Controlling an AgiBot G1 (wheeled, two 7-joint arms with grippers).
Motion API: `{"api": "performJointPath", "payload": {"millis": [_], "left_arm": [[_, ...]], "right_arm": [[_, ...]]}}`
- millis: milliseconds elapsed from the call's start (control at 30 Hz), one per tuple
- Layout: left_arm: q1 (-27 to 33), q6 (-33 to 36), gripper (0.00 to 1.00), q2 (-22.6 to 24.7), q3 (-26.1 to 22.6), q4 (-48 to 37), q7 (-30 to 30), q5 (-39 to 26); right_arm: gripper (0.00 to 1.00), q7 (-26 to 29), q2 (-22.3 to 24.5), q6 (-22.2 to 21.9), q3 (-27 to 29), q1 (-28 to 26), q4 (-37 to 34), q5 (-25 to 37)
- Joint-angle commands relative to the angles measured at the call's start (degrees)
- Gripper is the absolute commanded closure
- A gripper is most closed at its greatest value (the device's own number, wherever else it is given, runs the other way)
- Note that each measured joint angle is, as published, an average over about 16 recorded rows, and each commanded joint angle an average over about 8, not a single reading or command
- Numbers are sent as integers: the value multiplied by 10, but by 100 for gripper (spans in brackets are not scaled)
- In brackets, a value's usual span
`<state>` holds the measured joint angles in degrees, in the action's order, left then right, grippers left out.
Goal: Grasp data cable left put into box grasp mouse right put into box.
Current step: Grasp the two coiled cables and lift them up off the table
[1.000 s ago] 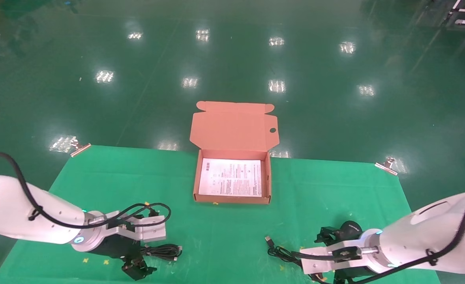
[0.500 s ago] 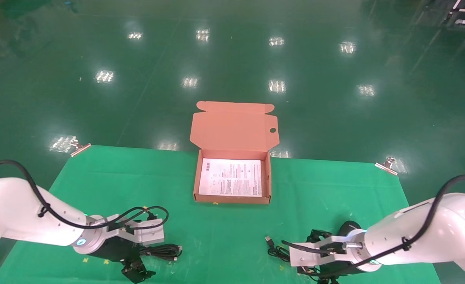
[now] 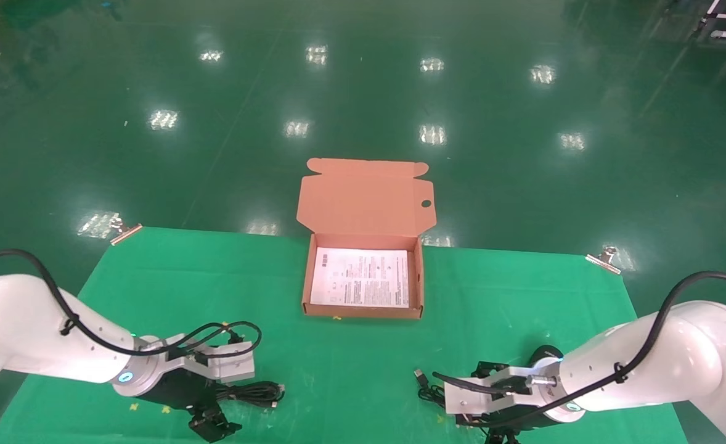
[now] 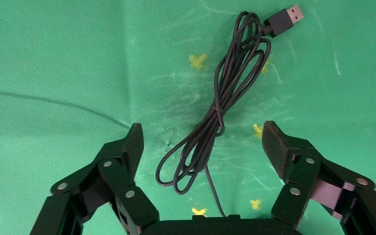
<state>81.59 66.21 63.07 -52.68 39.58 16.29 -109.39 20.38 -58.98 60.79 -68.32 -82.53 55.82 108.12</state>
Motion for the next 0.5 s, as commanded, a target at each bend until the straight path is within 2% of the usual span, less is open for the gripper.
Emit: {"api": "performJointPath", "payload": {"millis": [33,500], "left_arm": [[0,0,100,0,0,2,1,0],[-1,1,100,-3,0,7,2,0]], "right_arm": [[100,1,1,1,0,0,2,0],[100,4,4,4,0,-1,9,2]]}}
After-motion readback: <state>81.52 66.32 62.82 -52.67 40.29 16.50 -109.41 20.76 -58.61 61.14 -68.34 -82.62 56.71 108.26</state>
